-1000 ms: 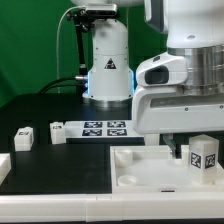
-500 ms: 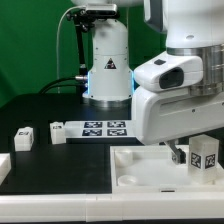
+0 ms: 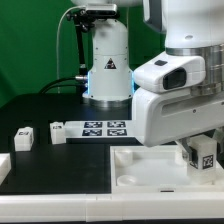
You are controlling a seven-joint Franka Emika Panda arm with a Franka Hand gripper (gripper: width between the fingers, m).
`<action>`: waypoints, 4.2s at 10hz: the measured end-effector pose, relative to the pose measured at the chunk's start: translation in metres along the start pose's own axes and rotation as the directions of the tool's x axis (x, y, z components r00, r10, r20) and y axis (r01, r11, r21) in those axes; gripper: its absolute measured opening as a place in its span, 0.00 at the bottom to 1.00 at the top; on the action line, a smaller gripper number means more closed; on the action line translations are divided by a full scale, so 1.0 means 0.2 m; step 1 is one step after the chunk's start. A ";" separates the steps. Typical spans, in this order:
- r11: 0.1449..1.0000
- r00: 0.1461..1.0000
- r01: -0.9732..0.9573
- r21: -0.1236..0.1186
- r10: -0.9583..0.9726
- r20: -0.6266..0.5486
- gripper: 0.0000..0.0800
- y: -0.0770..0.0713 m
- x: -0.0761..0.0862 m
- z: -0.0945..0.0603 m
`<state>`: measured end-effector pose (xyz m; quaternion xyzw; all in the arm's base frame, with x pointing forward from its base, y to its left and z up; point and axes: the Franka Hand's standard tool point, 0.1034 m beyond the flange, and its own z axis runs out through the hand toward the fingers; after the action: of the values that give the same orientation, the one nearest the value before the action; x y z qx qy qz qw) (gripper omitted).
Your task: Assemble one leg
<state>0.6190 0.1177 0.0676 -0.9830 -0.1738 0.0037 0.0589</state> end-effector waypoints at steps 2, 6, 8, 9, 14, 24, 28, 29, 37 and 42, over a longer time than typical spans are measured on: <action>0.999 0.999 -0.033 0.000 0.033 0.000 0.36 0.00 0.00 0.00; 0.941 0.941 -0.339 0.002 0.339 -0.010 0.36 0.00 0.00 0.00; 0.817 0.817 -0.577 0.001 0.577 -0.017 0.36 0.00 0.00 0.00; 0.738 0.738 -0.675 0.002 0.674 -0.017 0.36 0.00 0.00 0.00; 0.160 0.159 -0.987 0.007 0.987 -0.018 0.36 -0.01 0.00 0.01; 0.496 0.496 -0.868 0.002 0.868 -0.017 0.81 -0.04 0.00 0.01; 0.812 0.812 -0.583 -0.008 0.583 -0.016 0.81 -0.04 0.00 0.01; 0.880 0.880 -0.475 -0.014 0.475 -0.016 0.81 -0.04 0.00 0.01; 0.998 0.999 -0.049 -0.034 0.049 -0.007 0.71 -0.01 0.00 0.01; 0.942 0.942 -0.334 -0.029 0.334 -0.017 0.36 0.00 0.00 0.01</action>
Offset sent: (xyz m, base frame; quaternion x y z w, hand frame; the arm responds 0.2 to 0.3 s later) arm 0.0000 0.0000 0.0000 0.0000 0.0000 0.0000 1.0000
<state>0.6180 0.1187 0.0659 -0.9990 -0.0042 0.0051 0.0432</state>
